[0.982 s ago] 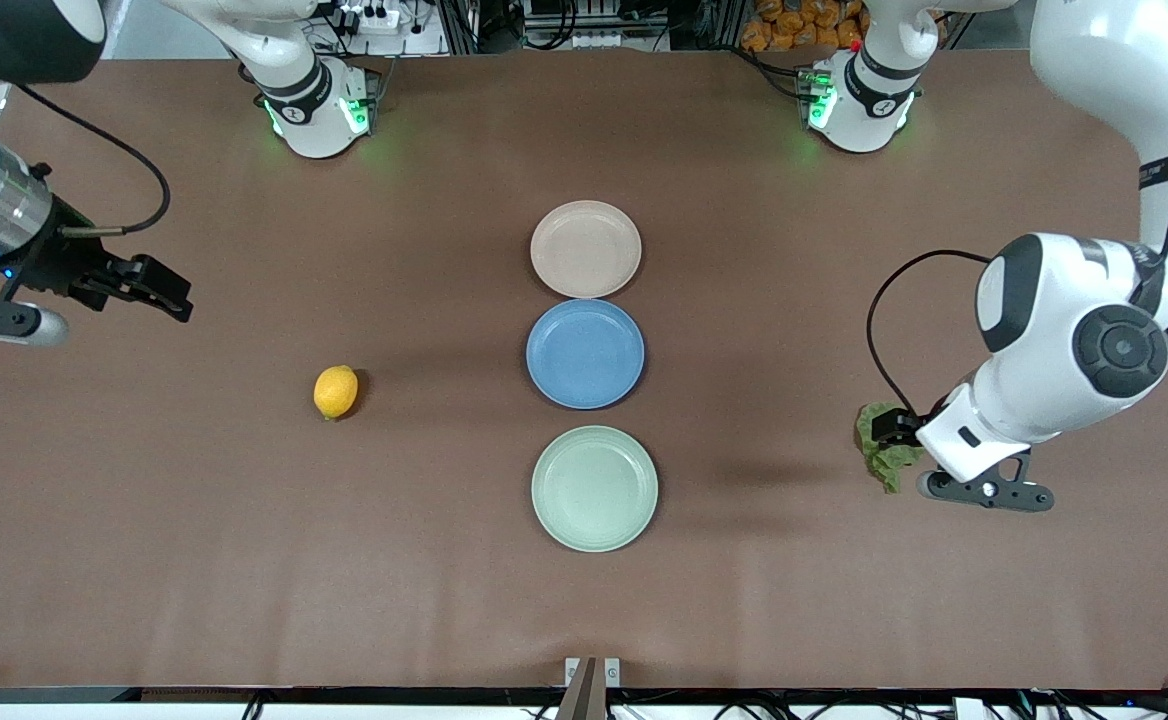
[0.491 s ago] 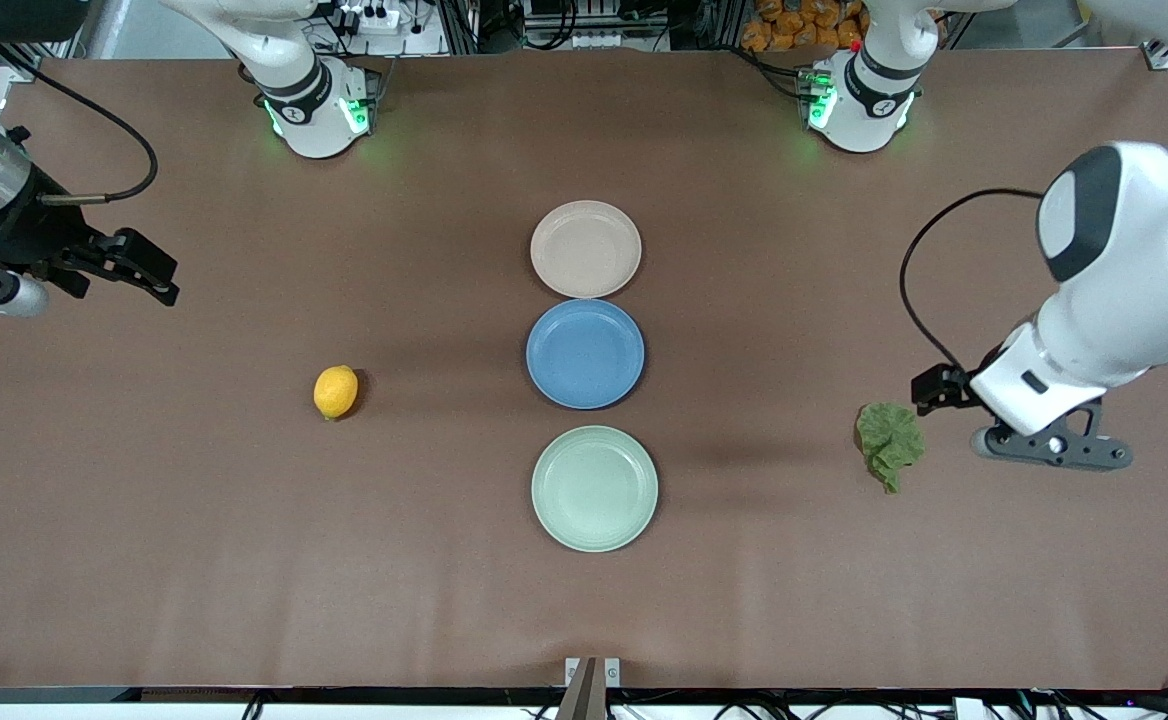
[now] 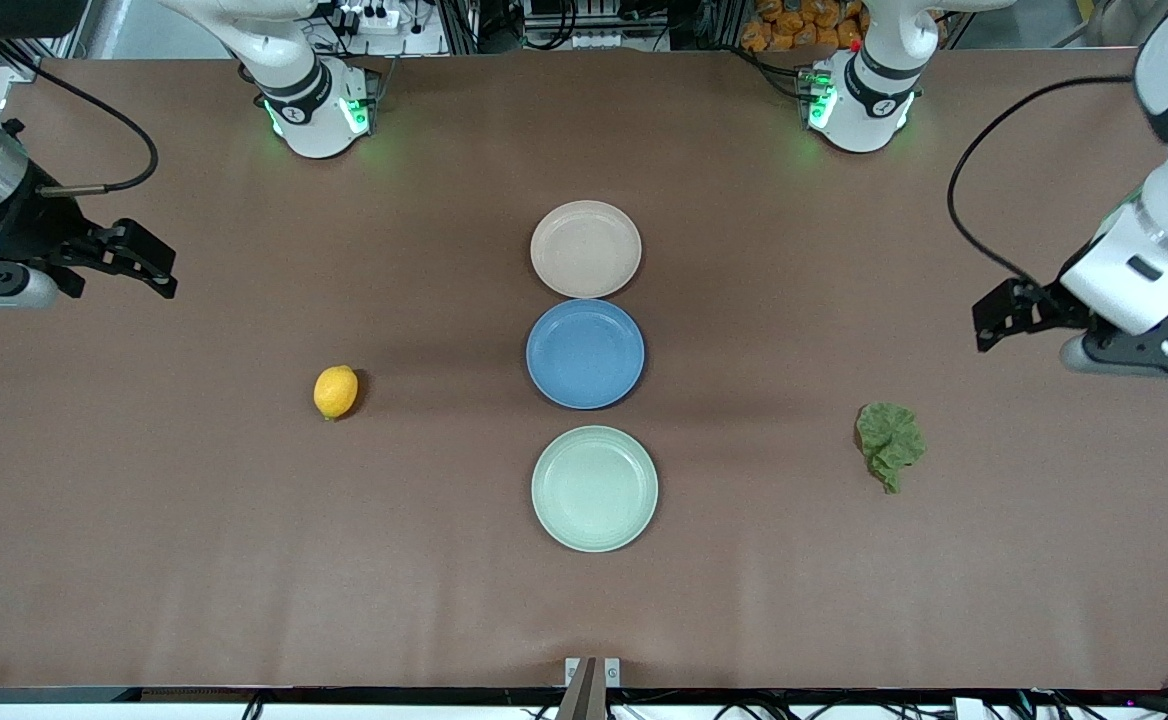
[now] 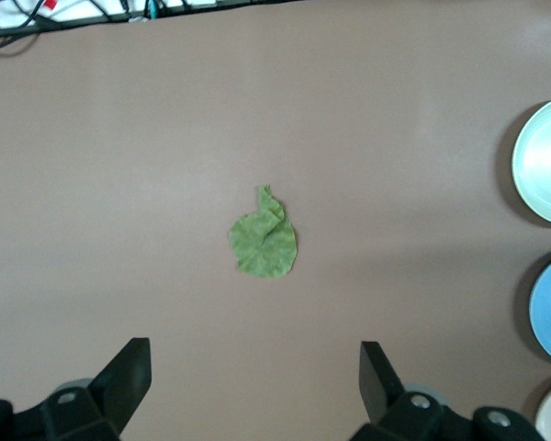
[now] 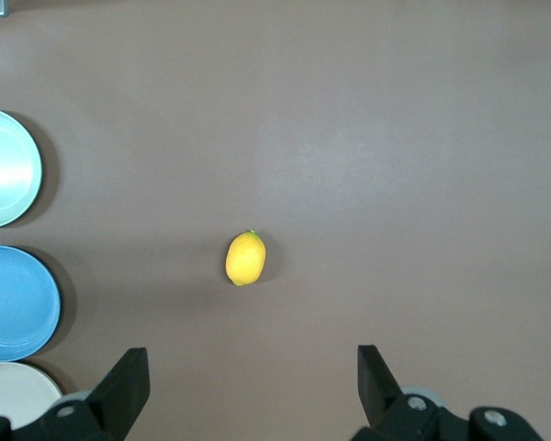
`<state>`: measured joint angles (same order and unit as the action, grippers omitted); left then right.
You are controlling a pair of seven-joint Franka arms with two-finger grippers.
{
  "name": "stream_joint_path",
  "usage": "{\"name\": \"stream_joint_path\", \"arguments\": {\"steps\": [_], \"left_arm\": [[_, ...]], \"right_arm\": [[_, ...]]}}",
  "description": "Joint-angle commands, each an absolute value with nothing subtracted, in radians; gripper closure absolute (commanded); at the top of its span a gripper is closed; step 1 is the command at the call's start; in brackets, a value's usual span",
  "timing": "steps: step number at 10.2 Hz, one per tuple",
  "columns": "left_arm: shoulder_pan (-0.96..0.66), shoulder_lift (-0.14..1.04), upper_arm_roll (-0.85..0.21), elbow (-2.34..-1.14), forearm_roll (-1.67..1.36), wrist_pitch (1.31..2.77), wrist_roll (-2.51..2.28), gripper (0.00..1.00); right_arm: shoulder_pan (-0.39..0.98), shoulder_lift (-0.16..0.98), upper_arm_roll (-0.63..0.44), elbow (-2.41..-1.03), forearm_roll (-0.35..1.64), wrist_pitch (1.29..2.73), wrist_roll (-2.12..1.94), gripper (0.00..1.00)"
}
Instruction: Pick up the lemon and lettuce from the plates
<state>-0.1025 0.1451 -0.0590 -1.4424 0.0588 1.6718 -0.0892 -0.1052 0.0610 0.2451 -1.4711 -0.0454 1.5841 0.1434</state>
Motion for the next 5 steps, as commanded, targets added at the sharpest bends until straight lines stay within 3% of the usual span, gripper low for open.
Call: {"name": "stream_joint_path", "arguments": {"steps": [1,5], "left_arm": [[-0.097,0.103,-0.064,-1.474,0.055,1.635,-0.188,0.0],[-0.084,0.094,-0.061,-1.473,0.051,1.631,-0.125,0.0]], "right_arm": [[-0.092,0.043,0.226,-1.479,-0.044,1.577,0.103,0.0],[-0.039,0.043,0.168,-1.479,-0.045,1.575,0.104,0.0]]}}
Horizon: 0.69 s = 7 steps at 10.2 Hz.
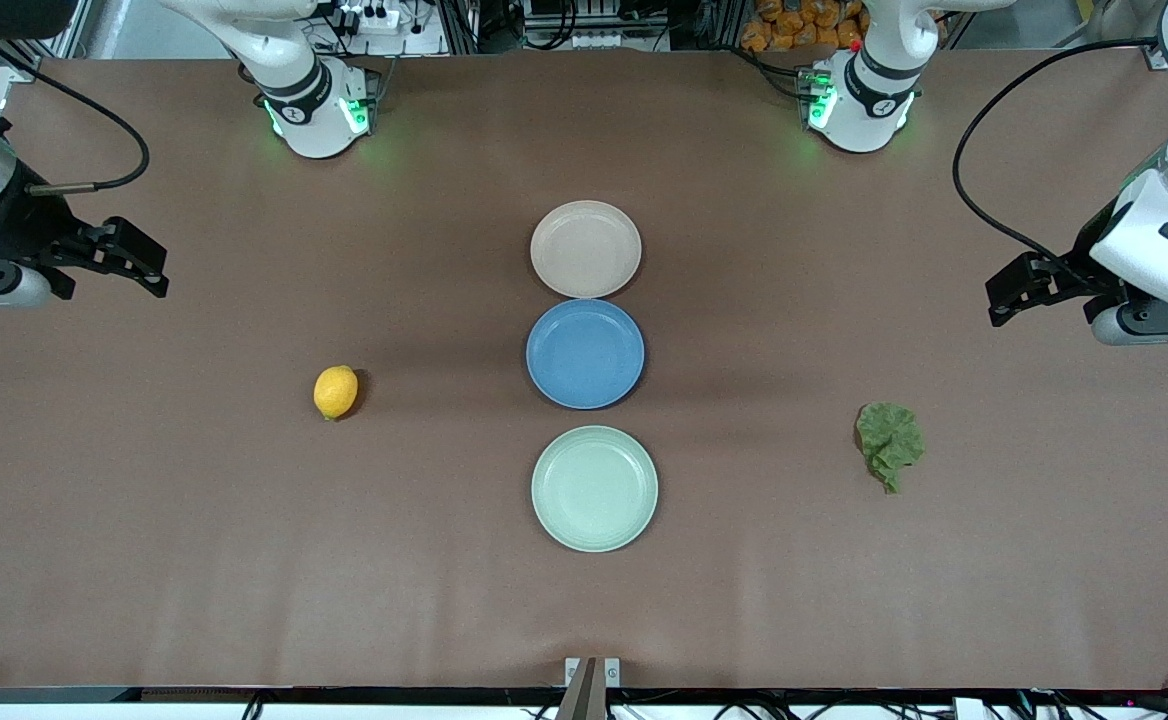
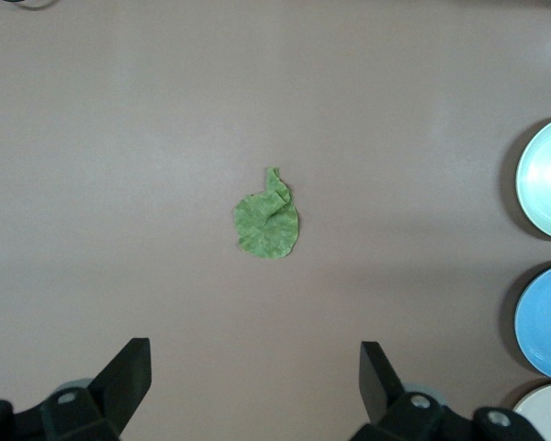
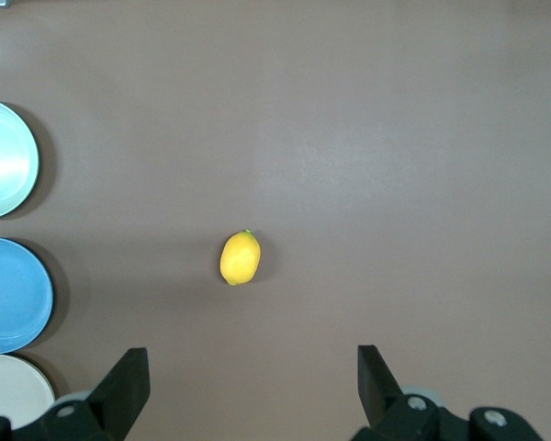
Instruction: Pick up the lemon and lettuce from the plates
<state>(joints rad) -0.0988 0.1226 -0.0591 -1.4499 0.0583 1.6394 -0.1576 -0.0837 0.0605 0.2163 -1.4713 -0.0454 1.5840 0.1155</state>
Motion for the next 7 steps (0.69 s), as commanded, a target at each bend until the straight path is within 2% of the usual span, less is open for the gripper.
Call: {"name": "stream_joint_path", "arguments": {"steps": [1,7], "left_arm": [[-0.084,0.081,-0.061,-1.473,0.051,1.622,-0.12,0.0],[-0.058,0.052,-0.069,-1.47,0.02,1.611,-0.092,0.0]], "right_arm": [[-0.038,0.044,0.166,-1.479,-0.044,1.575,0.104,0.0],[-0.041,0.055,0.169,-1.477,-0.044,1.575,0.11,0.0]]}}
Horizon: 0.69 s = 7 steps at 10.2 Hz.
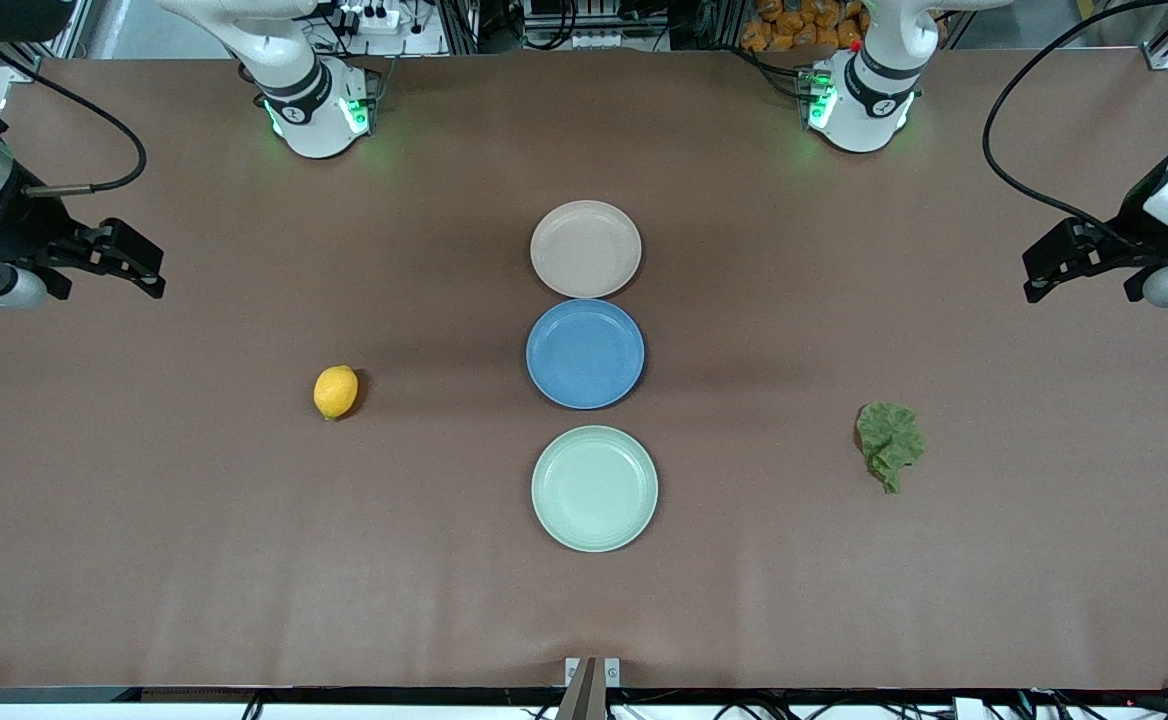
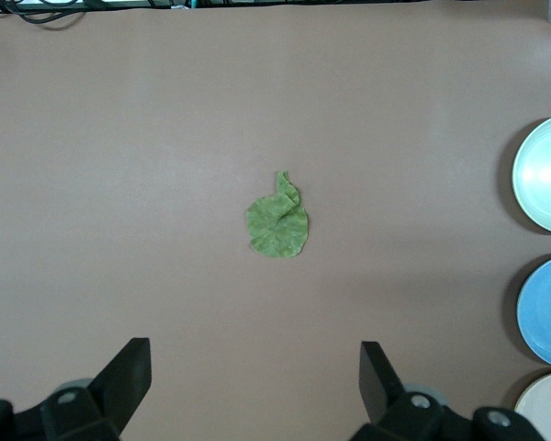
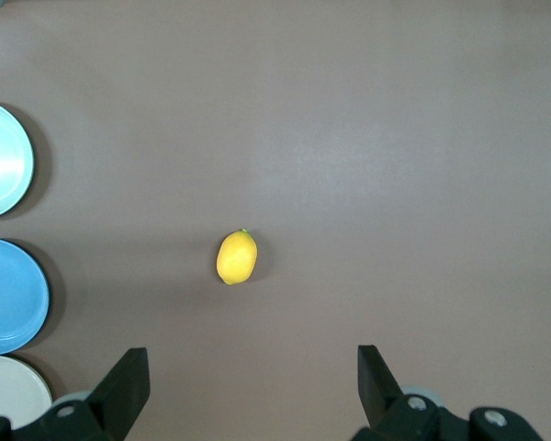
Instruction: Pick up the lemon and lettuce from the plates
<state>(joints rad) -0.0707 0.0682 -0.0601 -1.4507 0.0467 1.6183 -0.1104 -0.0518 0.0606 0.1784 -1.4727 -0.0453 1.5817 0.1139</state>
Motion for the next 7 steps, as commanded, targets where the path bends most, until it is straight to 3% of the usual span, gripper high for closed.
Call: {"name": "stream_joint_path", "arguments": {"steps": [1,7], "left_arm": [[-0.052,0.052,-0.063,-1.473,0.02,1.609,-0.089,0.0],[-0.025,0.052,-0.061,-1.471,-0.002,1.583,-0.083,0.0]], "right_arm": [[-0.041,0.057,0.169,-1.476,-0.044,1.575,0.11,0.0],[-0.044,0.057,0.166,-1.476,-0.043,1.575,0.11,0.0]]}}
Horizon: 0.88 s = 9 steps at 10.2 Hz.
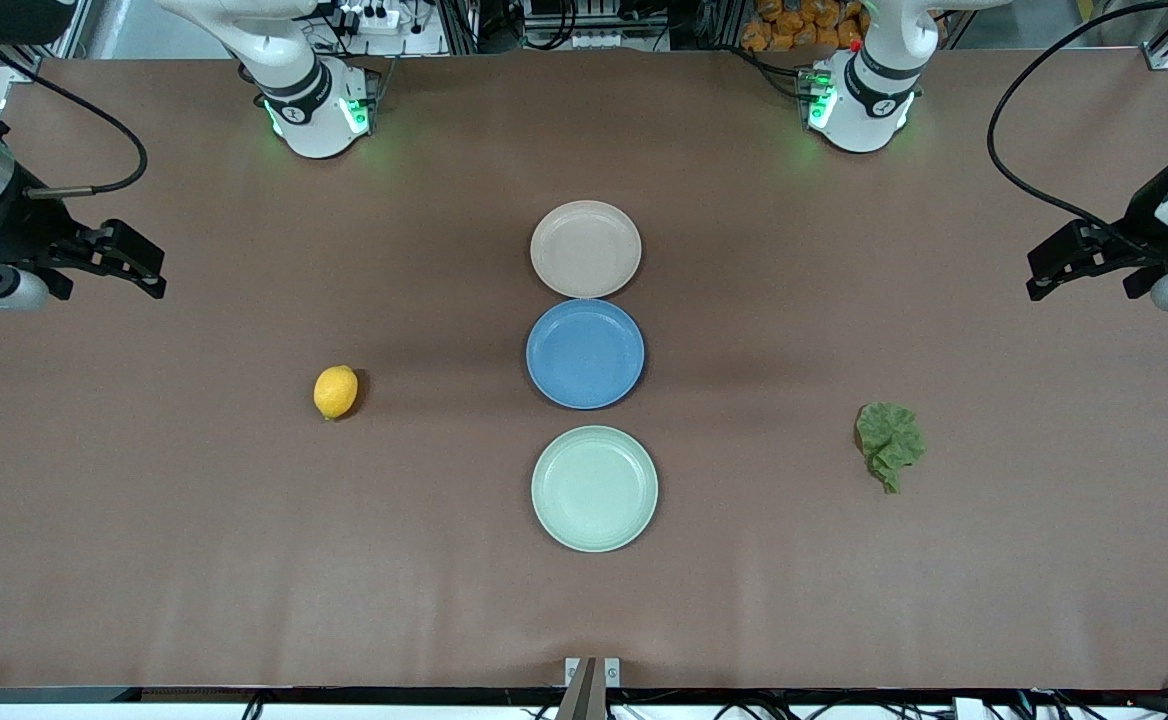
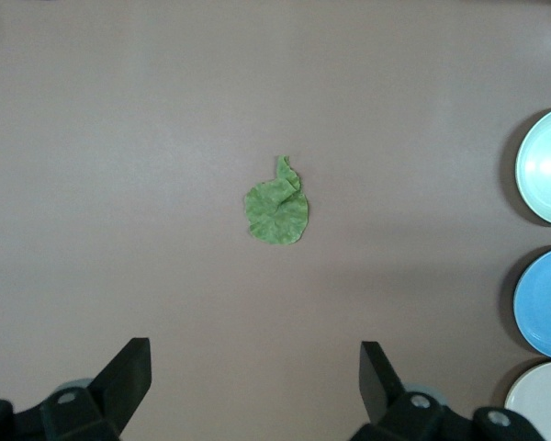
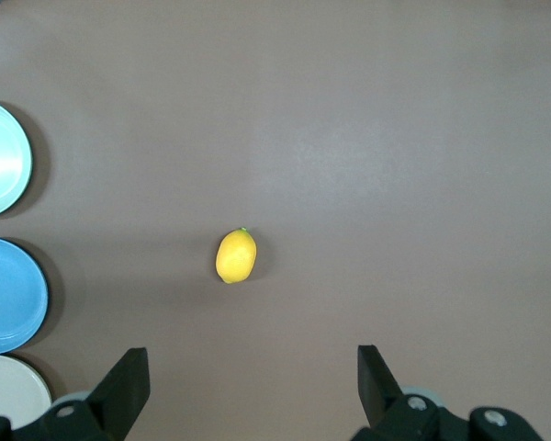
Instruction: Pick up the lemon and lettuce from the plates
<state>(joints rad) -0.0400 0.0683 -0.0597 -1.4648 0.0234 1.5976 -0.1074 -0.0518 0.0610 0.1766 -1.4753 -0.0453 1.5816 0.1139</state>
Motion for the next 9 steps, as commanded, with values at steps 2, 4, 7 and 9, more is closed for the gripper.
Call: {"name": "stream_joint_path", "arguments": {"steps": [2,4,7,9], "left_arm": [[-0.025,0.052,-0.06,-1.473,-0.003,1.569,-0.083,0.0],[-0.026,0.052,-0.061,-1.473,-0.003,1.568,-0.083,0.0],[-0.026,0.052,-0.066,-1.474,-0.003,1.554,-0.083,0.0],[-0.031,0.049,-0.066,-1.485,-0.005,1.532,-0.083,0.0]], "right_arm": [[-0.044,0.057,0.163,-1.476,-0.043,1.575,0.107,0.0],[-0.044,0.057,0.163,-1.476,-0.043,1.575,0.106,0.0],[-0.045,0.057,0.163,-1.476,-0.043,1.575,0.106,0.0],[-0.046,0.055,0.163,-1.476,-0.043,1.575,0.106,0.0]]}}
